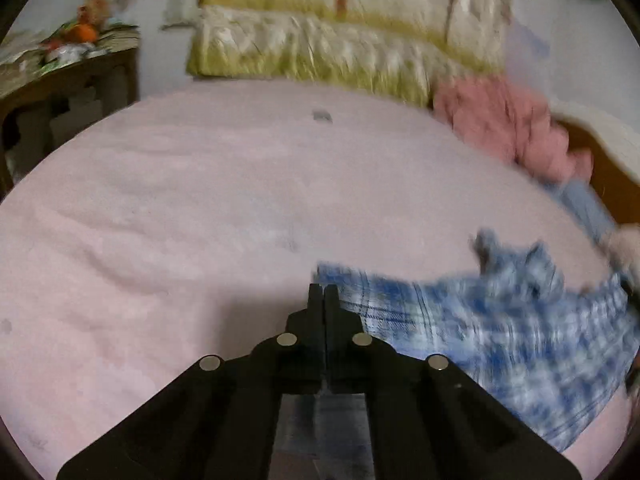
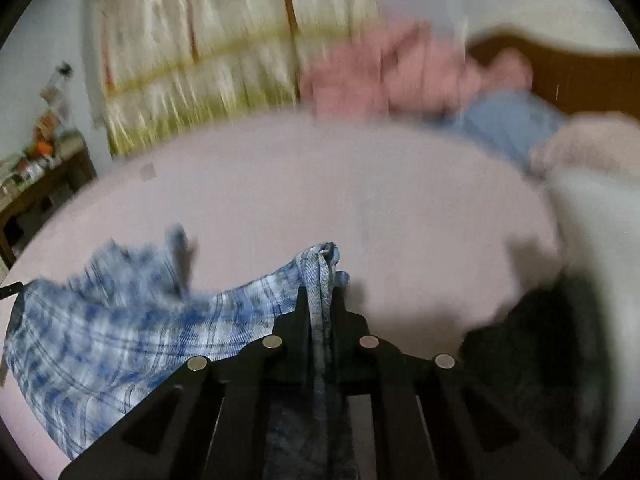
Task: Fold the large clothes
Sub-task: 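Fold the hem up toward the collar with both grippers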
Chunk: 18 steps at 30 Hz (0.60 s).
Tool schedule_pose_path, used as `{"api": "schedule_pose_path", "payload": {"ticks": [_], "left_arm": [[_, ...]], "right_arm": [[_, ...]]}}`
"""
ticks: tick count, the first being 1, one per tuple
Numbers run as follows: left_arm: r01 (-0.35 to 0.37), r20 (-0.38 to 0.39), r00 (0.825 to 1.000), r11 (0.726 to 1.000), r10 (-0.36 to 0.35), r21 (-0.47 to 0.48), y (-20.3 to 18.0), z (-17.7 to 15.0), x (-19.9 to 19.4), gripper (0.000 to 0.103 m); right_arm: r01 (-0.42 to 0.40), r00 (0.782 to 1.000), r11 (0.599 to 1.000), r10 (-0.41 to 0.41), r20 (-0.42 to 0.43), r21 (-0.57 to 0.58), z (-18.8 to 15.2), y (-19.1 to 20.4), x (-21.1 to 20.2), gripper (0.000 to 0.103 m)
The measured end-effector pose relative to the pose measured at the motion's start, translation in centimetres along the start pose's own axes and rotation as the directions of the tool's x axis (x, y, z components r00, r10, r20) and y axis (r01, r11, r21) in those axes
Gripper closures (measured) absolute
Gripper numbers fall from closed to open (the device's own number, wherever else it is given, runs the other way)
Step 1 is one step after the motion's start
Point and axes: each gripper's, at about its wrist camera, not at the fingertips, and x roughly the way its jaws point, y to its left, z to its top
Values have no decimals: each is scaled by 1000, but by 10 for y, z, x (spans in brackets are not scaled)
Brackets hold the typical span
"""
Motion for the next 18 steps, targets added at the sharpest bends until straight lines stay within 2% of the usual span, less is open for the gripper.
{"api": "schedule_pose_path", "payload": {"ticks": [1, 2, 5, 7, 10, 12, 14, 15, 16, 17, 18], "left_arm": [[23, 9, 1000, 999, -23, -40, 9, 1, -1, 103], [30, 4, 1000, 998, -30, -62, 13, 2, 2, 103], [-43, -33, 999, 999, 43, -11, 8, -6, 18, 103], [-98, -56, 993, 995, 99, 14, 3, -15, 29, 103], [-143, -108, 983, 989, 147, 50, -2, -26, 43, 102], [-158, -113, 979, 984, 167, 84, -8, -27, 43, 102], [-190, -43, 980, 974, 197, 125, -16, -24, 25, 97], [-239, 39, 971, 957, 236, 164, -22, -24, 7, 91], [-266, 118, 962, 947, 247, 183, -26, -25, -12, 72], [-254, 179, 959, 949, 221, 185, -29, -27, -32, 65], [-231, 211, 959, 956, 191, 184, -30, -28, -48, 63]], "right_arm": [[33, 999, 999, -32, 42, -37, 2, 7, -6, 95], [61, 997, 996, -58, 46, -65, 2, 14, -5, 95], [135, 990, 977, -140, -18, -163, -4, 31, 26, 95], [131, 981, 979, -151, -122, -154, -5, 28, 51, 94], [98, 965, 990, -119, -234, -97, -4, 16, 68, 93], [122, 962, 990, -137, -238, -75, -4, 11, 63, 92], [151, 967, 986, -163, -197, -76, -4, 7, 50, 80], [183, 971, 980, -194, -144, -82, -5, 8, 33, 68], [198, 975, 977, -205, -83, -83, -5, 7, 18, 55], [195, 980, 977, -197, -18, -81, -3, 7, 2, 49], [183, 983, 980, -181, 31, -72, -3, 4, -16, 40]]}}
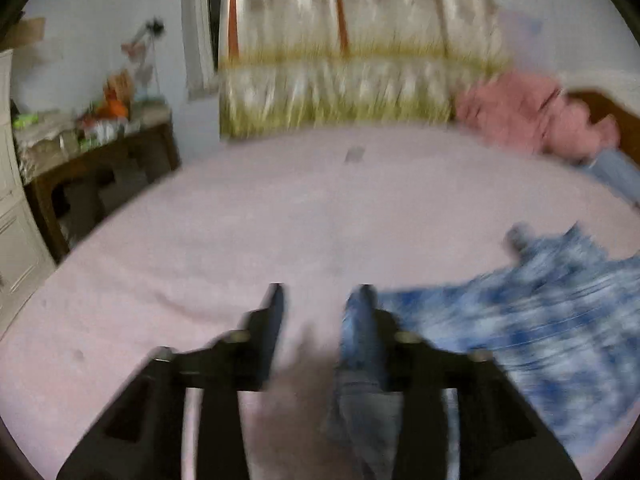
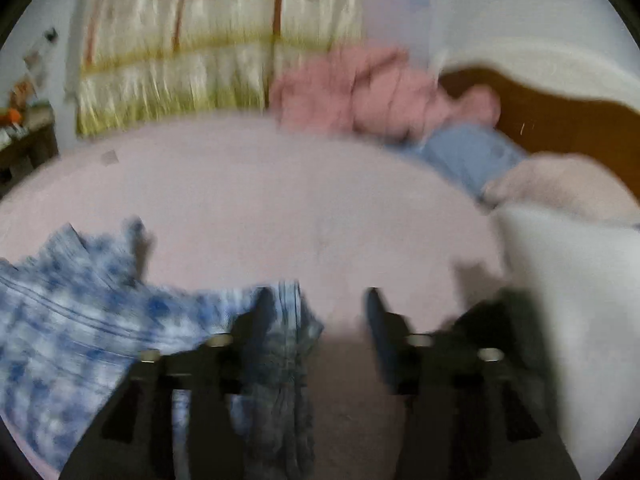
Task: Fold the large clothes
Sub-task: 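Fold the hem up toward the collar with both grippers, then open both grippers and lift them off the folded shirt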
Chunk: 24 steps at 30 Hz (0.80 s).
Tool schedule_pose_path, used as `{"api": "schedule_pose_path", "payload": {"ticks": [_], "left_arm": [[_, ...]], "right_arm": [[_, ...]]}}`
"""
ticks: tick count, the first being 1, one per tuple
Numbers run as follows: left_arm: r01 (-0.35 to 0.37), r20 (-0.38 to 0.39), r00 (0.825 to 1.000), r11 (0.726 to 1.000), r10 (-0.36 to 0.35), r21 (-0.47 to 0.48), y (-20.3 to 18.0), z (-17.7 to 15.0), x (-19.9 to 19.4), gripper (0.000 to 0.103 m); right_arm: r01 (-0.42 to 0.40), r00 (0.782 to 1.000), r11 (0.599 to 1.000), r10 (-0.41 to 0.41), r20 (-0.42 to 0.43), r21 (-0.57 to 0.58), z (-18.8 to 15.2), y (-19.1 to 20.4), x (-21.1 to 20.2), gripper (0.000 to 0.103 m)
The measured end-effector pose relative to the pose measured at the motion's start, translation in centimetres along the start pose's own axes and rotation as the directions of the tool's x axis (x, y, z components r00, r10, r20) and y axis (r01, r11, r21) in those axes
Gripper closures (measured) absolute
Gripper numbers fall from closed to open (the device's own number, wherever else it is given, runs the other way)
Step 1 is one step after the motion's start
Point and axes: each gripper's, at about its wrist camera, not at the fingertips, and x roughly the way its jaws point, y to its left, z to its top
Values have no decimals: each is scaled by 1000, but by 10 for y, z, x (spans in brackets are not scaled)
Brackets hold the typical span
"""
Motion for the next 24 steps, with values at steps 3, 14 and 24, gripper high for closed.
{"api": "schedule_pose_path", "payload": {"ticks": [3, 14, 24], "left_arm": [[56, 58, 997, 998, -55, -16, -5, 8, -44, 63], [196, -18, 980, 980, -197, -40, -54, -36, -71, 62], [182, 35, 983, 978, -180, -100, -40, -72, -85, 62]], "right_arm": [[-72, 997, 995, 71, 15, 70, 5, -10, -33, 37], [-159, 919, 973, 208, -334, 169, -71, -2, -19, 103], [-121, 982, 975, 145, -118, 188, -88, 37, -94, 103]]}}
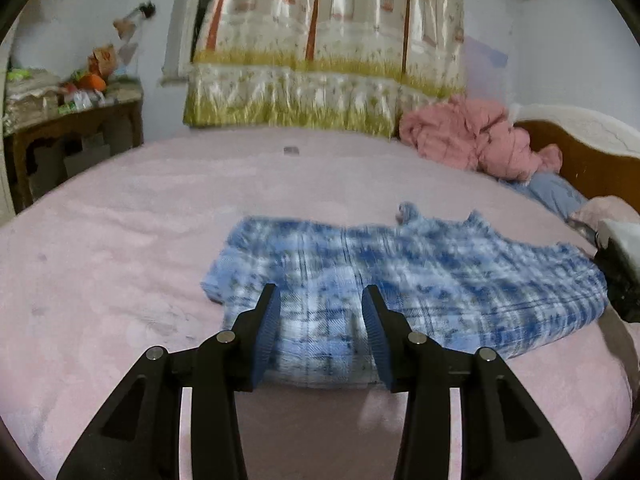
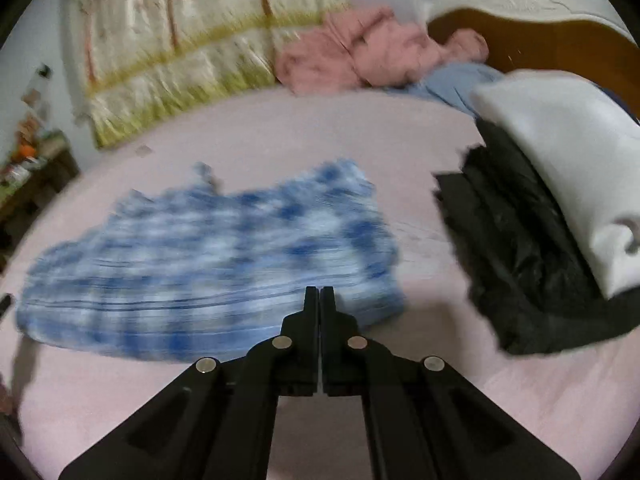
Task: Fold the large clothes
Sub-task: 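Open both grippers and lift them off the folded shirt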
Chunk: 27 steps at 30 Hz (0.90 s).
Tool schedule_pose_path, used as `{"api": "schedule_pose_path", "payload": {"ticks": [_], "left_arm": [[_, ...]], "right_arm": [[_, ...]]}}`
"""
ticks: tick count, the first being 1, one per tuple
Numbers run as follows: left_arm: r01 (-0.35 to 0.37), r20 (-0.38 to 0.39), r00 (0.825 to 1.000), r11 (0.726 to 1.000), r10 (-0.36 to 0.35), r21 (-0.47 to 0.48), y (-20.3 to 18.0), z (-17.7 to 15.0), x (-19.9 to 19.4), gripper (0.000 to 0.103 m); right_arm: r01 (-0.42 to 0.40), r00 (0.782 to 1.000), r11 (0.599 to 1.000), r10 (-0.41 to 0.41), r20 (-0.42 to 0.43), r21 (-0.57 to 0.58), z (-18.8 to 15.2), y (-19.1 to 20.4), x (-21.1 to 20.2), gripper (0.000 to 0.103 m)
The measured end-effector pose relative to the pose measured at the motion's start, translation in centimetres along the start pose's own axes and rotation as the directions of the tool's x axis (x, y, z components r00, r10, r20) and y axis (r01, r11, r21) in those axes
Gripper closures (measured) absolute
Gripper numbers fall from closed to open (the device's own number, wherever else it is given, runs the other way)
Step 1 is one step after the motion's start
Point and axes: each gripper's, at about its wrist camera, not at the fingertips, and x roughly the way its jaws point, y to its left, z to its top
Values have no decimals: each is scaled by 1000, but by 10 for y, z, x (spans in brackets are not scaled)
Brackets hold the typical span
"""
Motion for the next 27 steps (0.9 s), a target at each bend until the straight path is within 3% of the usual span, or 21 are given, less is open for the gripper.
{"api": "schedule_pose_path", "payload": {"ticks": [3, 7, 8, 10, 15, 17, 18, 19, 21, 24, 27], "left_arm": [[5, 64, 998, 998, -9, 63, -9, -3, -15, 61], [-48, 91, 995, 989, 36, 142, -25, -10, -15, 61], [-52, 104, 994, 987, 36, 150, -27, -11, -16, 59], [-57, 126, 991, 986, 37, 157, -27, -12, -20, 46], [-70, 160, 986, 992, 53, 105, -17, -11, -25, 37], [-58, 166, 985, 996, 45, 71, -9, -11, -26, 30], [-55, 169, 985, 997, 45, 56, -6, -11, -27, 24], [-53, 172, 984, 998, 45, 39, -3, -11, -28, 20], [-36, 182, 983, 999, 33, 18, 2, -11, -30, 17], [-27, 186, 982, 999, 24, 18, 4, -12, -31, 2], [-39, 196, 980, 999, 33, 28, 0, -13, -33, 0]], "right_arm": [[-54, 994, 998, 56, 93, -20, -18, 17, -27, 103], [-33, 983, 998, 41, 178, -46, -20, 31, -38, 101], [-27, 982, 999, 35, 184, -46, -19, 32, -37, 100], [-23, 983, 999, 31, 181, -50, -22, 33, -36, 98], [48, 992, 995, -37, 124, -86, -26, 42, -22, 97], [104, 986, 992, -94, 138, -70, -28, 41, -24, 83], [115, 984, 991, -105, 146, -63, -29, 40, -24, 70], [111, 982, 992, -101, 161, -59, -30, 39, -27, 63], [105, 978, 993, -93, 188, -52, -32, 38, -34, 63], [109, 979, 992, -95, 178, -68, -31, 41, -31, 63], [106, 984, 991, -92, 154, -82, -31, 42, -27, 63]]}}
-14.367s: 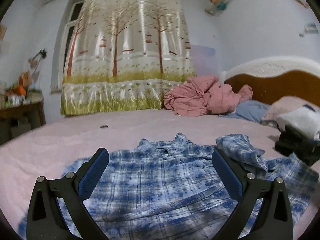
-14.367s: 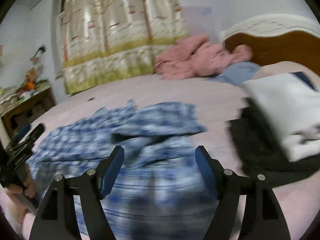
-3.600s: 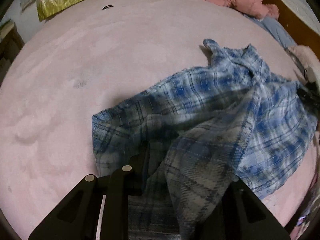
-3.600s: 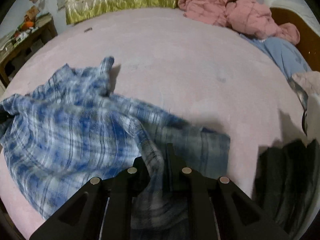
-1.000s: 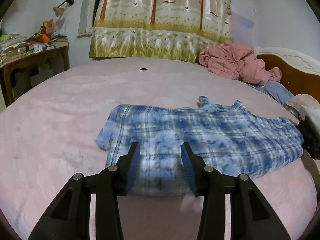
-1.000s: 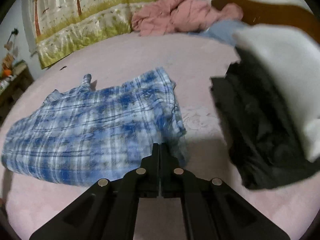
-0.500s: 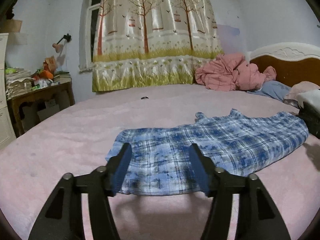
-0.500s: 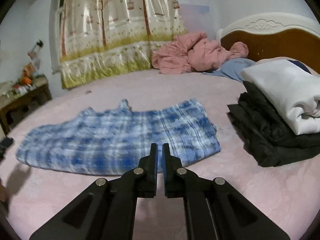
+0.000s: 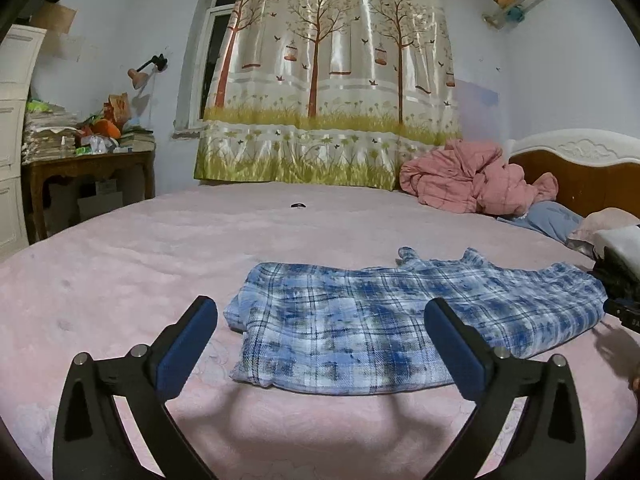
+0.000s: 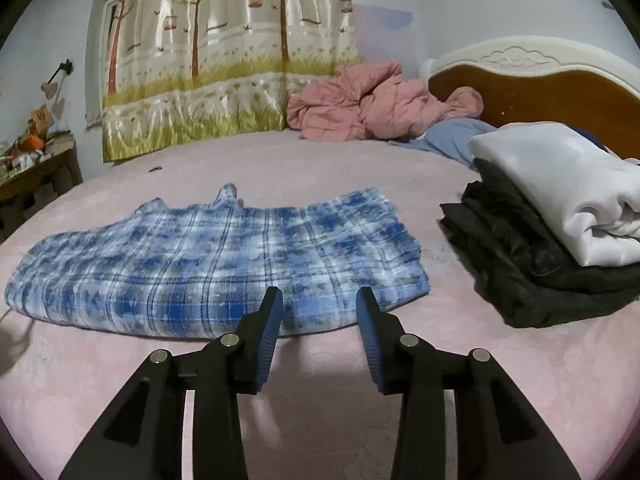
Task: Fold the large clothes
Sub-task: 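Open both grippers and lift them off the folded shirt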
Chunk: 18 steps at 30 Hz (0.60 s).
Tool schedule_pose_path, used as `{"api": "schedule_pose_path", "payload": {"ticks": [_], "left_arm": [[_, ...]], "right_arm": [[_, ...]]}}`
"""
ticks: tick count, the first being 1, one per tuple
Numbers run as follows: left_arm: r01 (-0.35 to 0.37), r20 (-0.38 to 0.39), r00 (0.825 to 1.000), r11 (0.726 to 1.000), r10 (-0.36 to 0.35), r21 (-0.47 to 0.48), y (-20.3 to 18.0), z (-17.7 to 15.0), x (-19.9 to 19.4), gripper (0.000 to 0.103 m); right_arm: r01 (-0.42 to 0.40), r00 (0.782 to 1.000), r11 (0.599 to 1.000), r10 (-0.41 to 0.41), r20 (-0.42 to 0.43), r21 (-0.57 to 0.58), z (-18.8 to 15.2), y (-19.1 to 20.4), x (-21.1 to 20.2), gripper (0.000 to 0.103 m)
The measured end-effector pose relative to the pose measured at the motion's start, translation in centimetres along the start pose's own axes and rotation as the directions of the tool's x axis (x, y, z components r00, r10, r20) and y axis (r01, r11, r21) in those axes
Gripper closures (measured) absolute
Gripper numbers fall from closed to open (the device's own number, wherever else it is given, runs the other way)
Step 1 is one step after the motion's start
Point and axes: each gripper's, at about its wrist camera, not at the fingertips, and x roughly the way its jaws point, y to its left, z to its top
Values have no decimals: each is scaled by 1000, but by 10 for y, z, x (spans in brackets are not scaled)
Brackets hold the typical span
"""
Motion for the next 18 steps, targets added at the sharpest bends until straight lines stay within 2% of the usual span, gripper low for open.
{"api": "schedule_pose_path", "payload": {"ticks": [2, 4, 8, 10, 12, 18], "left_arm": [[-4, 13, 1000, 1000, 4, 8, -2, 0, -3, 0], [-6, 13, 1000, 1000, 6, 14, -3, 0, -2, 0], [-17, 7, 1000, 999, 16, 32, -8, -1, -1, 0], [-21, 19, 1000, 999, 20, 39, -10, -2, -3, 0], [-24, 26, 999, 999, 22, 45, -12, -2, -4, 0], [-26, 7, 1000, 998, 26, 56, -13, -2, -2, 0]], "right_arm": [[2, 1000, 1000, -2, 6, 1, 1, 0, -1, 60], [5, 1000, 1000, -5, 24, 2, 1, 0, -2, 44], [5, 1000, 1000, -4, 25, -26, 1, 7, 1, 37], [6, 1000, 999, -5, 21, -44, 1, 10, 2, 25], [-2, 1000, 998, 4, 31, -58, 0, 14, 1, 17], [-13, 999, 999, 15, 38, -48, -1, 12, 0, 14]]}}
